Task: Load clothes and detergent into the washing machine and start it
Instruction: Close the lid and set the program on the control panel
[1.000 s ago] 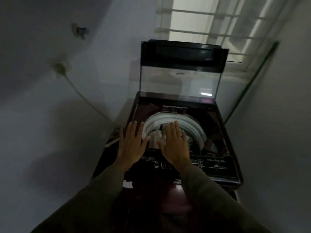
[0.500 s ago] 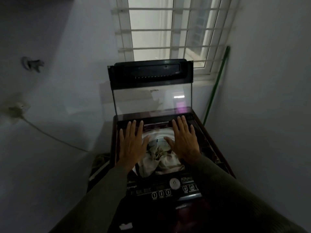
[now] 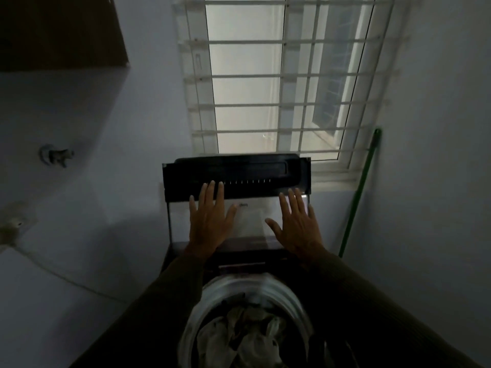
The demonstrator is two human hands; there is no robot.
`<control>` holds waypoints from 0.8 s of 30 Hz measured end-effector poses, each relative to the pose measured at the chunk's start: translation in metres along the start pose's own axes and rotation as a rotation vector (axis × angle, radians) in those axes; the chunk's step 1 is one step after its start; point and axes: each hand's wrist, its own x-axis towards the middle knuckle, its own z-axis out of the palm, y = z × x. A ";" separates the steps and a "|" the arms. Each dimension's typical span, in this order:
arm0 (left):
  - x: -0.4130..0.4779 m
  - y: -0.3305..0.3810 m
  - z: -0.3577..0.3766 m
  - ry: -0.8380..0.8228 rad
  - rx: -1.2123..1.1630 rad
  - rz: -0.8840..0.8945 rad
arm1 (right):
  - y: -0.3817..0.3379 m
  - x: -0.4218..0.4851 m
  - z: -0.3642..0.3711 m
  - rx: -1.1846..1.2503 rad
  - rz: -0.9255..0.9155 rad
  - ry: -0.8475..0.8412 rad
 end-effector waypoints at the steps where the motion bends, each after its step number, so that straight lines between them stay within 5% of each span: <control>1: 0.013 0.002 0.001 0.016 -0.002 -0.008 | 0.006 0.014 -0.001 0.016 -0.004 0.007; 13: 0.164 -0.008 0.016 0.133 0.147 0.062 | 0.028 0.171 -0.014 0.071 -0.084 0.102; 20: 0.199 -0.033 0.051 -0.130 0.095 -0.054 | 0.013 0.225 0.003 0.122 -0.124 0.004; 24: 0.198 -0.034 0.056 -0.086 0.035 -0.057 | 0.007 0.227 0.012 0.159 -0.083 -0.003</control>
